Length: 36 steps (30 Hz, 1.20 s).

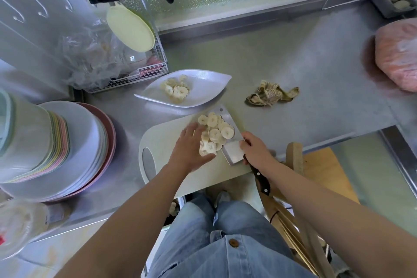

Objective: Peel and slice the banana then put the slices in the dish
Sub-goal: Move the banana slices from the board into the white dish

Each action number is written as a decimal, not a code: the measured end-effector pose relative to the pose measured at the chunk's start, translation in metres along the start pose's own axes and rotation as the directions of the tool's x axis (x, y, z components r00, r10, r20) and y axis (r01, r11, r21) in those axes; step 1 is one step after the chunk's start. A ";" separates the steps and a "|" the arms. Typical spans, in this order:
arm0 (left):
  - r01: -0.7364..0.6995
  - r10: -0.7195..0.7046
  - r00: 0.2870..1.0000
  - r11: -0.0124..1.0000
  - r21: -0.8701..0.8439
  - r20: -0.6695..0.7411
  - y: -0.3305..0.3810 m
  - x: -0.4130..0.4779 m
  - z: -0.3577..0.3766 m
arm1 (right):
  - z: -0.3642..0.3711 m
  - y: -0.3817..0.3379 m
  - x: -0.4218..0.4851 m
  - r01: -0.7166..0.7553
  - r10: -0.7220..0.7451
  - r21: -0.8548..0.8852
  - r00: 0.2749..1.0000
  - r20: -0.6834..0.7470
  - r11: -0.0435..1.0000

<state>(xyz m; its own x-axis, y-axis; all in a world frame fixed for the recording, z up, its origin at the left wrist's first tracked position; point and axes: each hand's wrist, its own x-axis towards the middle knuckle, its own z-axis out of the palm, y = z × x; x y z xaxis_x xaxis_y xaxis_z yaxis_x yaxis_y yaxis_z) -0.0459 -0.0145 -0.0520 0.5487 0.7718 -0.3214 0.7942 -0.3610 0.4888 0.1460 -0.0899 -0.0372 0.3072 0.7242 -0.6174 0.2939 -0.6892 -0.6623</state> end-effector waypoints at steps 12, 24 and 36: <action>0.052 -0.053 0.998 0.998 -0.038 -0.045 0.008 0.000 -0.009 | -0.017 -0.002 -0.005 -0.067 0.092 0.193 0.988 -0.122 0.979; 0.031 -0.004 0.955 0.996 0.087 -0.297 0.009 0.003 -0.051 | -0.024 -0.062 0.011 0.070 -0.043 0.204 0.990 -0.137 0.976; -0.406 0.431 0.901 0.807 0.428 0.042 -0.012 0.057 -0.088 | 0.001 -0.135 0.057 0.173 -0.177 -0.055 0.981 -0.084 0.983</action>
<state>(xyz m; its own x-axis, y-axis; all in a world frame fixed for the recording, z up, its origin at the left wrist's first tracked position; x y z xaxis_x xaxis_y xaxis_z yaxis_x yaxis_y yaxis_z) -0.0468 0.0795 -0.0050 0.8479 0.5180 -0.1128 0.5301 -0.8291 0.1776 0.1229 0.0447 0.0165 0.3254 0.8305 -0.4520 0.3923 -0.5535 -0.7346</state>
